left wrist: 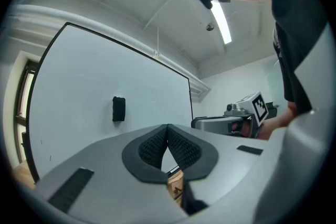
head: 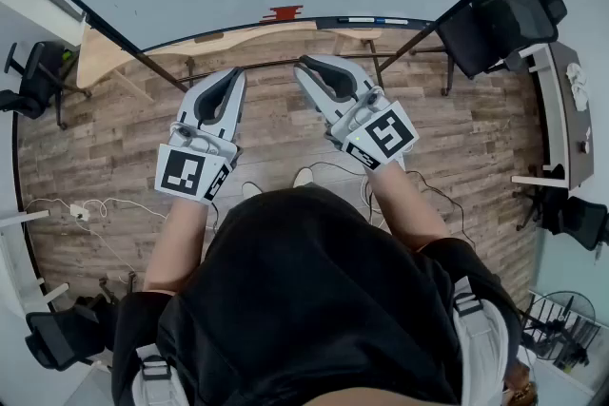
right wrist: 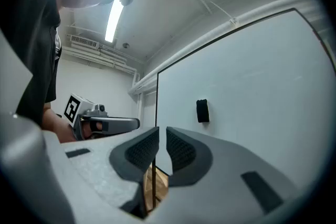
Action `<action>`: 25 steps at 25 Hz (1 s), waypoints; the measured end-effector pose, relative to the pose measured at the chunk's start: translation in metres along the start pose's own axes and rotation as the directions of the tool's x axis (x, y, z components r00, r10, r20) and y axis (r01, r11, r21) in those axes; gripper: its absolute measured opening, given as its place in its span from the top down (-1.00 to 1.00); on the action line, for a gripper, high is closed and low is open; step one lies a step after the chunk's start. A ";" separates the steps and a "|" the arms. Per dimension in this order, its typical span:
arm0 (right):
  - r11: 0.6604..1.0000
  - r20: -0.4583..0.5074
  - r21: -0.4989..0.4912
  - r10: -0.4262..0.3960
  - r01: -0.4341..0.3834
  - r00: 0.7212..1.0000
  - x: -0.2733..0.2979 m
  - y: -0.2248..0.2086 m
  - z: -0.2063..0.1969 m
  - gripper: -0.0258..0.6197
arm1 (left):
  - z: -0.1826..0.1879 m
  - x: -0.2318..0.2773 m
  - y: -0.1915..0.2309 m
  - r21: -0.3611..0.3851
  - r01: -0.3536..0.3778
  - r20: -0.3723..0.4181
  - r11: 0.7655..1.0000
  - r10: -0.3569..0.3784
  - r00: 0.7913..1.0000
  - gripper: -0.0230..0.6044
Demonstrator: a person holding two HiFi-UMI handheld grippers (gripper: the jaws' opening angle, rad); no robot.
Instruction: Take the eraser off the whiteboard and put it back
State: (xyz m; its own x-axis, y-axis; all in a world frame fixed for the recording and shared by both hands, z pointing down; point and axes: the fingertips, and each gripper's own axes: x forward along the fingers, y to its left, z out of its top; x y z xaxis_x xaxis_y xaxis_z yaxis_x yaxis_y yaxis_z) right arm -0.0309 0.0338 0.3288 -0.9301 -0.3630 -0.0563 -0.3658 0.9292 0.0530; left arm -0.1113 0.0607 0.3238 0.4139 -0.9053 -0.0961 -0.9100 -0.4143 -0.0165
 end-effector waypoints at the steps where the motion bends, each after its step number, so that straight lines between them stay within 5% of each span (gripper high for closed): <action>1: 1.000 -0.002 -0.001 0.001 -0.001 1.000 0.001 0.004 0.001 0.78 | 0.000 -0.004 0.001 -0.005 -0.002 0.000 1.000 0.002 1.000 0.94; 25: 0.996 -0.019 0.025 -0.082 0.083 0.996 0.052 0.082 -0.008 0.78 | -0.011 -0.087 0.052 -0.048 0.031 0.015 0.998 -0.030 0.999 0.94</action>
State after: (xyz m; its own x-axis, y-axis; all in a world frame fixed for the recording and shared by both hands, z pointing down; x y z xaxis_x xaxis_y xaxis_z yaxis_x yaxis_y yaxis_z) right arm -0.1097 0.0900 0.3386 -0.8974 -0.4393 -0.0411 -0.4404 0.8975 0.0233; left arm -0.1949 0.1171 0.3421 0.4407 -0.8909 -0.1101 -0.8946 -0.4460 0.0284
